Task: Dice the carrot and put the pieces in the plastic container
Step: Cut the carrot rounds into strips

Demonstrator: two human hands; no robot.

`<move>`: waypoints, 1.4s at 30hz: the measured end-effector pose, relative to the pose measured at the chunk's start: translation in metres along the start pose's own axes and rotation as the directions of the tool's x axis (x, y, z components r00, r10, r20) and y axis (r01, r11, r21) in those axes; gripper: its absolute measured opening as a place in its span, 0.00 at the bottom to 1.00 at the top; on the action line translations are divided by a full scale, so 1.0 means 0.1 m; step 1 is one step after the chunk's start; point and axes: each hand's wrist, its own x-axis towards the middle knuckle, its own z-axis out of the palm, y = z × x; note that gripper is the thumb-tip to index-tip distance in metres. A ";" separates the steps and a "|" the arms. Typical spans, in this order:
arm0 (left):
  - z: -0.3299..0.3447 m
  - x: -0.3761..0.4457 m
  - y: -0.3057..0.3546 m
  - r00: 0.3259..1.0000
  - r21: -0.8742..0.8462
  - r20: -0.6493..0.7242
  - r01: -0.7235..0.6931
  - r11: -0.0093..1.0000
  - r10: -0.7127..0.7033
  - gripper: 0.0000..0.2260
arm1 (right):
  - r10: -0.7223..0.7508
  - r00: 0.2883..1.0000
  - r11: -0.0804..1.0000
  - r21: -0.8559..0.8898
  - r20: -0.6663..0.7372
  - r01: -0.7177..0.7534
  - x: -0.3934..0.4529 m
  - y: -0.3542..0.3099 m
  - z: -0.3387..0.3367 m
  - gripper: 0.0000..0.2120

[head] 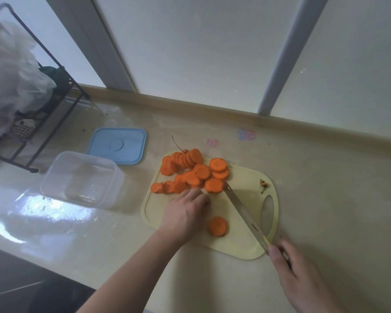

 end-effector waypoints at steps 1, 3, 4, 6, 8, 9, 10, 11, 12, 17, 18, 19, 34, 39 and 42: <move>-0.03 0.01 0.01 0.999 -0.025 -0.031 0.030 0.999 -0.030 0.10 | 0.004 1.000 1.000 -0.001 -0.016 -0.004 0.00 0.04 0.00 0.19; -0.08 0.11 0.11 0.996 -0.092 -0.062 0.052 0.994 -0.058 0.08 | 0.036 0.998 0.999 0.017 -0.054 -0.035 -0.02 0.07 0.00 0.13; -0.09 0.21 0.20 0.997 -0.135 -0.056 0.046 0.990 -0.054 0.06 | 0.054 0.995 0.997 0.056 -0.088 -0.049 -0.05 0.07 0.00 0.15; -0.02 0.44 0.42 1.000 -0.197 -0.012 -0.002 0.980 -0.001 0.04 | 0.096 0.977 0.988 0.136 -0.188 -0.071 -0.09 0.07 -0.02 0.21; 0.11 0.66 0.63 0.998 -0.215 0.055 -0.025 0.976 0.038 0.04 | 0.145 0.957 0.977 0.191 -0.250 -0.098 -0.13 0.10 -0.05 0.22; 0.18 0.75 0.71 0.995 -0.218 0.089 -0.020 0.976 0.041 0.05 | 0.160 0.950 0.972 0.213 -0.267 -0.104 -0.14 0.12 -0.07 0.23; 0.24 0.82 0.76 0.993 -0.218 0.111 -0.013 0.976 0.038 0.06 | 0.171 0.947 0.966 0.236 -0.273 -0.107 -0.15 0.13 -0.09 0.24; 0.29 0.89 0.81 0.992 -0.221 0.121 -0.003 0.975 0.031 0.06 | 0.178 0.944 0.962 0.253 -0.279 -0.107 -0.15 0.16 -0.11 0.26; 0.33 0.94 0.85 0.992 -0.225 0.124 0.016 0.974 0.013 0.06 | 0.180 0.940 0.962 0.253 -0.291 -0.106 -0.16 0.19 -0.12 0.26; 0.40 0.98 0.89 0.985 -0.176 0.149 0.113 0.978 -0.087 0.08 | 0.137 0.948 0.968 0.240 -0.288 -0.067 -0.15 0.20 -0.15 0.10; 0.40 0.97 0.88 0.988 -0.189 0.130 0.108 0.976 -0.084 0.07 | 0.134 0.950 0.968 0.243 -0.281 -0.065 -0.15 0.21 -0.15 0.09; 0.40 0.94 0.86 0.993 -0.219 0.092 0.088 0.972 -0.070 0.06 | 0.127 0.953 0.968 0.246 -0.274 -0.059 -0.15 0.22 -0.15 0.07; 0.01 -0.24 0.48 0.993 -0.157 -0.121 -0.020 0.987 0.001 0.09 | -0.054 0.998 0.998 0.046 0.044 0.052 -0.07 0.03 -0.04 0.18; 0.12 -0.47 0.43 0.992 -0.105 -0.127 -0.026 0.994 0.012 0.11 | -0.087 0.992 0.996 -0.021 0.092 0.090 -0.03 0.00 0.04 0.19; 0.14 -0.46 0.45 0.990 -0.098 -0.138 -0.018 0.995 0.004 0.07 | -0.103 0.984 0.990 -0.081 0.148 0.116 0.00 0.03 0.09 0.20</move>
